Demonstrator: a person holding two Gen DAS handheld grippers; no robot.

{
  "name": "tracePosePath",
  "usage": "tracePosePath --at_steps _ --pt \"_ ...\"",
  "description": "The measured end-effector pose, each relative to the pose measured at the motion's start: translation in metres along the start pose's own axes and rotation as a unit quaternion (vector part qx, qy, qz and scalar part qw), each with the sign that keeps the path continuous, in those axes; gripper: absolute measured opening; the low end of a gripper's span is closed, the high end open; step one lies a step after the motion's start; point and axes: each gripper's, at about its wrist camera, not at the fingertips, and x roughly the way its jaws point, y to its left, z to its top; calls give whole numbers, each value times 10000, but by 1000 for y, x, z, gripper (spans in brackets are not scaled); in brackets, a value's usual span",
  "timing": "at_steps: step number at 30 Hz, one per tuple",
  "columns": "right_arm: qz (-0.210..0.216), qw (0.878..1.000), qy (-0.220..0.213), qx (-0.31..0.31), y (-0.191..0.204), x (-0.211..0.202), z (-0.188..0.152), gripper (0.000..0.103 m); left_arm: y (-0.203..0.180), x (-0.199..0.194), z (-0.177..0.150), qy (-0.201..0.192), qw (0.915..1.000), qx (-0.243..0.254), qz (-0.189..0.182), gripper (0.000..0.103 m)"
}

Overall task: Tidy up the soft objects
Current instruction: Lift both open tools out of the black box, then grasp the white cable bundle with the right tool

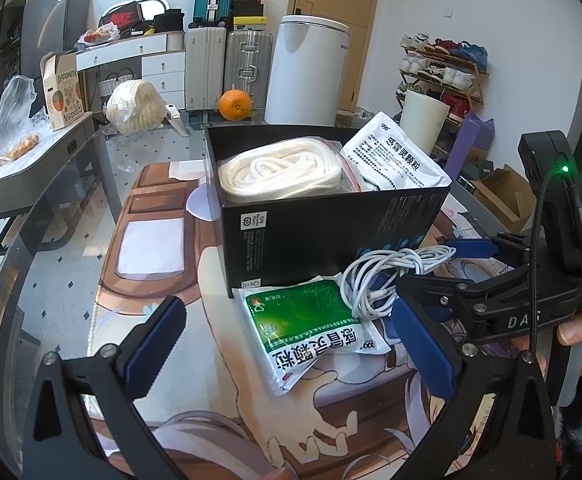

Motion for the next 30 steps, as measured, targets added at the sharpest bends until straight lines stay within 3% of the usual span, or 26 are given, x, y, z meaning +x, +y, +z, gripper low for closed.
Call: tracePosePath --at_steps 12,15,30 --pt "-229 9996 14 -133 8 2 -1 101 -1 -1 0 20 10000 15 -7 103" --pt "-251 9996 -50 -117 8 -1 -1 89 -1 -1 0 25 10000 9 -7 103" --pt "-104 9998 -186 14 -6 -12 -7 82 0 -1 0 31 10000 -15 -24 103"
